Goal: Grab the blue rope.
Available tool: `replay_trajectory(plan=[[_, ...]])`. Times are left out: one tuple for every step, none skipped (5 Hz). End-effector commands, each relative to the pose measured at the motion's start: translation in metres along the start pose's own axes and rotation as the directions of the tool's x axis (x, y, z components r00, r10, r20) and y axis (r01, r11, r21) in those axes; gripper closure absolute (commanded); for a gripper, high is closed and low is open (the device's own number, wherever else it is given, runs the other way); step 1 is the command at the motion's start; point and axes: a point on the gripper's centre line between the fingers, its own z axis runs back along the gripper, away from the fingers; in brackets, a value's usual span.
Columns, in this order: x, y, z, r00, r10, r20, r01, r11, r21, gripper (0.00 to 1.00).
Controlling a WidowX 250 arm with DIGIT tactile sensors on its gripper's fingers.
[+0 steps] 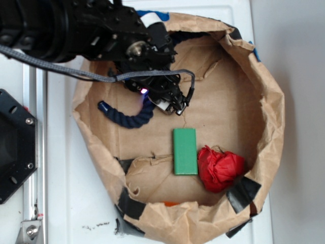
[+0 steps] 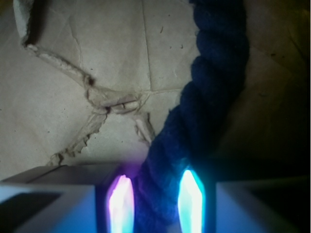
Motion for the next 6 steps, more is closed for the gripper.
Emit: replay_trajectory(plan=[[0.010,-0.013,0.022,0.978,-0.198,0.065,0.198,0.980,0.006,1.00],[0.021,-0.031,0.058,0.910,-0.400,0.107,0.403,0.915,-0.003,1.00],[0.027,-0.037,0.089,0.880,-0.459,0.121,0.467,0.883,-0.041,1.00],[0.027,-0.046,0.119,0.868,-0.495,0.041,0.497,0.867,-0.045,1.00],[0.024,-0.051,0.131,0.860,-0.510,-0.015,0.509,0.860,-0.041,1.00],[0.020,-0.058,0.139,0.855,-0.511,-0.091,0.515,0.857,0.026,1.00]])
